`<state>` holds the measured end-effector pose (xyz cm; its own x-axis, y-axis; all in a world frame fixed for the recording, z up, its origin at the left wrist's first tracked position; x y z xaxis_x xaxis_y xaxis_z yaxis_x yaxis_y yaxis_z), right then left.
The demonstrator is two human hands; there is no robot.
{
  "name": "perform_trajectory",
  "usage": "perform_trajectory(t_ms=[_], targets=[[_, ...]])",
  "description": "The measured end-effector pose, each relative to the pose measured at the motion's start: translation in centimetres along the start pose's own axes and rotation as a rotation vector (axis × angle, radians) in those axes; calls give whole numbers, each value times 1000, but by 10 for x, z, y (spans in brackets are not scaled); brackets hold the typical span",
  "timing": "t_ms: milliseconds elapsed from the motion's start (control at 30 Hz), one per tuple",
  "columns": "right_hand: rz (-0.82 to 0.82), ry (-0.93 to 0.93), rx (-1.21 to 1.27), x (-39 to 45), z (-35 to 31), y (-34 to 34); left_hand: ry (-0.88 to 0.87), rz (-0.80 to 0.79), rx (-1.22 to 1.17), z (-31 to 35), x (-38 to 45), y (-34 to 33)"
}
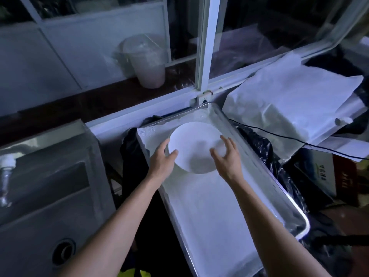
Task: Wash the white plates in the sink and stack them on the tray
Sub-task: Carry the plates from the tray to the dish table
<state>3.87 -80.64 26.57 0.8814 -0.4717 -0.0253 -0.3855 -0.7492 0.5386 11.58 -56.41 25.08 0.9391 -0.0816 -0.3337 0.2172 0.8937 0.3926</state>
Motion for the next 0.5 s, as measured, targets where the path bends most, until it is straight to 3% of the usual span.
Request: perform_trajectory(t_ms=[233,500], targets=[[-117,-99,107,42,25,-18,51,155,-70,-3,20,-17],[-83,-166,290,56,30,-24,101,272,-238,-6,29,-29]])
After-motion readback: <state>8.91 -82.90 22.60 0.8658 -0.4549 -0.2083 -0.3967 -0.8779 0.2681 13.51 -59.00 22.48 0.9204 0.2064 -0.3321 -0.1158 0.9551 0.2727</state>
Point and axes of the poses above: each hand's wrist, its own x-axis towards the middle knuckle, its own y-axis out of the back of the hand, z = x × y, the point moved 9 cm from there along x, towards the middle knuckle, and after that the axes turned 5 degrees about y, right-handed, at the moved point
